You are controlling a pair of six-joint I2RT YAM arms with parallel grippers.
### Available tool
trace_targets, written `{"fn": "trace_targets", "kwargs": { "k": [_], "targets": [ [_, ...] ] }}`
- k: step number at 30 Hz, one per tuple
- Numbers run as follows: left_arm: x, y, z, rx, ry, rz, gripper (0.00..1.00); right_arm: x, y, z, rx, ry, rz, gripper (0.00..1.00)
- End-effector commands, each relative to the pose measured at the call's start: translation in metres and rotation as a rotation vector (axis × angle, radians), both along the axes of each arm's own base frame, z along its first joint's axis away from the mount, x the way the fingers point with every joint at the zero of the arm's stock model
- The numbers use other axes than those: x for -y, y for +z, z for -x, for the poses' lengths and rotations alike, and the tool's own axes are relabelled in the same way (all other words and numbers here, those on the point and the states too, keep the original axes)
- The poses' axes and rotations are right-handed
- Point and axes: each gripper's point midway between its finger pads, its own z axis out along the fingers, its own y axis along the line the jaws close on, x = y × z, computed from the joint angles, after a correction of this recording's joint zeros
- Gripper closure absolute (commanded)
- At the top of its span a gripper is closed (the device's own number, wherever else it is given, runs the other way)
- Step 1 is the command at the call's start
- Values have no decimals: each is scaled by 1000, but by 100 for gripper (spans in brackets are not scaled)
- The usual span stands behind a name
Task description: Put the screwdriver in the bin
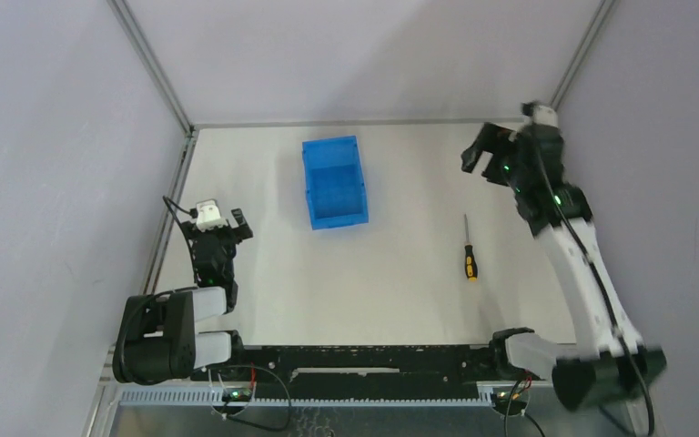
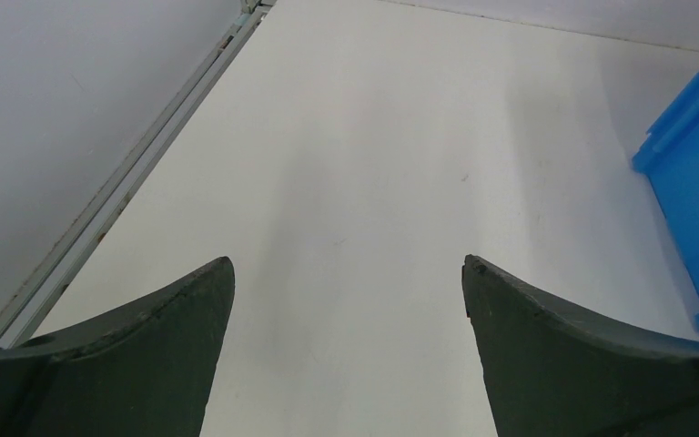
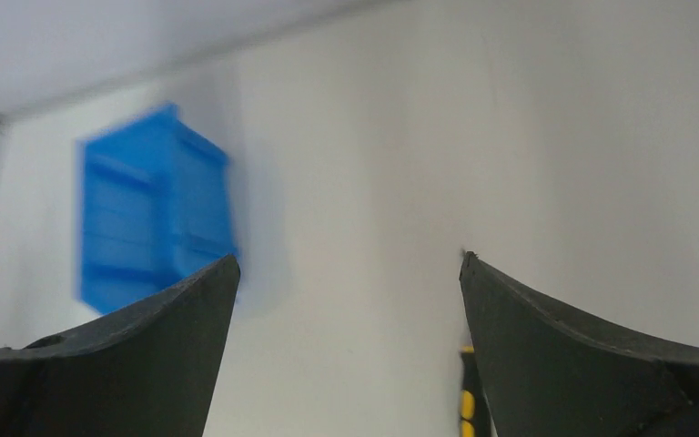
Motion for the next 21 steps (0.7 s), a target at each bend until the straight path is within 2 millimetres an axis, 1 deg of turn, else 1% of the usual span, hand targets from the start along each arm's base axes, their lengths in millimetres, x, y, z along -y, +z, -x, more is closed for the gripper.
{"fn": "trace_targets", "kwargs": {
  "k": [1, 5, 8, 10, 14, 15, 17, 18, 19, 20, 21],
  "targets": [
    [-1, 24, -10, 67, 1, -20, 0, 28, -118, 27, -583, -32, 292, 0],
    [-1, 24, -10, 67, 1, -20, 0, 22, -184, 33, -776, 23, 274, 1],
    [0, 24, -10, 67, 1, -20, 0, 20, -231, 38, -885, 51, 250, 7],
    [0, 24, -10, 67, 1, -20, 0, 18, -263, 44, -970, 74, 234, 13],
    [-1, 24, -10, 68, 2, -20, 0, 16, -302, 56, -1072, 92, 228, 30],
    [-1, 24, -10, 67, 2, -20, 0, 16, -308, 58, -1086, 92, 230, 32],
    [-1, 24, -10, 68, 2, -20, 0, 19, -316, 61, -1104, 81, 242, 47],
    [-1, 24, -10, 68, 1, -20, 0, 21, -317, 61, -1108, 74, 251, 59],
    [0, 24, -10, 68, 1, -21, 0, 23, -316, 61, -1108, 68, 258, 76],
    [0, 24, -10, 67, 1, -20, 0, 25, -312, 59, -1101, 61, 268, 90],
    [-1, 24, -10, 67, 1, -20, 0, 27, -306, 56, -1090, 53, 278, 100]
  ]
}}
